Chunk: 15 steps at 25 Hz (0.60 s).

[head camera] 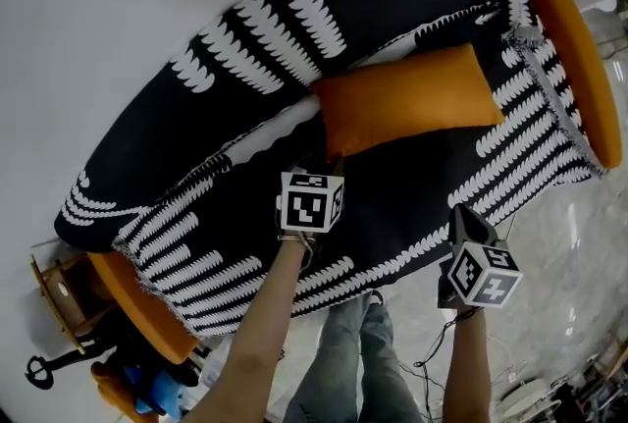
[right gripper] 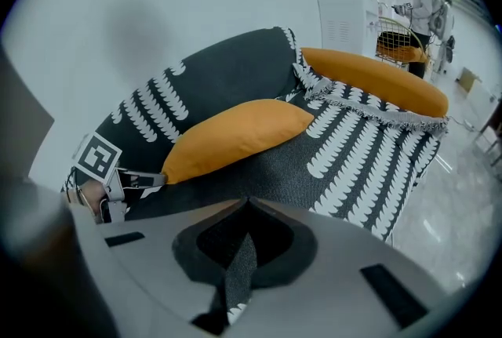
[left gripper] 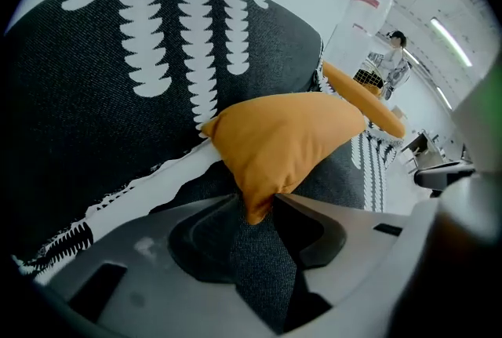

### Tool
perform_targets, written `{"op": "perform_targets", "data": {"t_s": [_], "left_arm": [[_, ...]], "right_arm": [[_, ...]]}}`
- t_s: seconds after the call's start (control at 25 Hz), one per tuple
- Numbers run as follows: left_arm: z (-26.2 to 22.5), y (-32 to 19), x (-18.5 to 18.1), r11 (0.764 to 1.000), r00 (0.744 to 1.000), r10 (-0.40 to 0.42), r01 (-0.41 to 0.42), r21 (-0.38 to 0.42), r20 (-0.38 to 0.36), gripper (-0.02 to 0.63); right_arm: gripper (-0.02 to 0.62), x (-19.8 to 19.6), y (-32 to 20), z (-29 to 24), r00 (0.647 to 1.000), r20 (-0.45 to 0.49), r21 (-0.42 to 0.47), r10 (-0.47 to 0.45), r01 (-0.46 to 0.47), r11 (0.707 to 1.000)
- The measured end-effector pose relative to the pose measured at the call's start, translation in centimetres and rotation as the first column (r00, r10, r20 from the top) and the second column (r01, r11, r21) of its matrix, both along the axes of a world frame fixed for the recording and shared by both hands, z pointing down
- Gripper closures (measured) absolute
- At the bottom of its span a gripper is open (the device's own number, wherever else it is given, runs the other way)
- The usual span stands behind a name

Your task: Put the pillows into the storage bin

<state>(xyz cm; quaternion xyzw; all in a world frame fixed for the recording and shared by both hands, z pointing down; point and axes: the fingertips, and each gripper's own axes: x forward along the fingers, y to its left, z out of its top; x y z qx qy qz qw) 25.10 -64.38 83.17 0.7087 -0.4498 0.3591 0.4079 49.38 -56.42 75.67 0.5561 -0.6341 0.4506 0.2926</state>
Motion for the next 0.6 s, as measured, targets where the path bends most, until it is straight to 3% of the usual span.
{"op": "perform_targets", "data": {"t_s": [0.24, 0.4, 0.6], "left_arm": [[1.2, -0.8, 0.8, 1.000, 1.000, 0.020, -0.020, -0.007, -0.017, 0.471], [1.4, -0.8, 1.2, 0.999, 1.000, 0.026, -0.026, -0.021, -0.014, 0.528], [0.9, -0.6, 1.3, 0.998, 1.000, 0.015, -0.016, -0.052, -0.022, 0.554]], "right_arm": [[0.594, -0.1, 0.0, 0.9, 1.000, 0.016, -0.011, 0.012, -0.012, 1.000], [0.594, -0.1, 0.4, 0.9, 1.000, 0.017, -0.017, 0.014, -0.014, 1.000], [0.594, 0.3, 0.6, -0.3, 1.000, 0.010, -0.003, 0.017, -0.017, 1.000]]}}
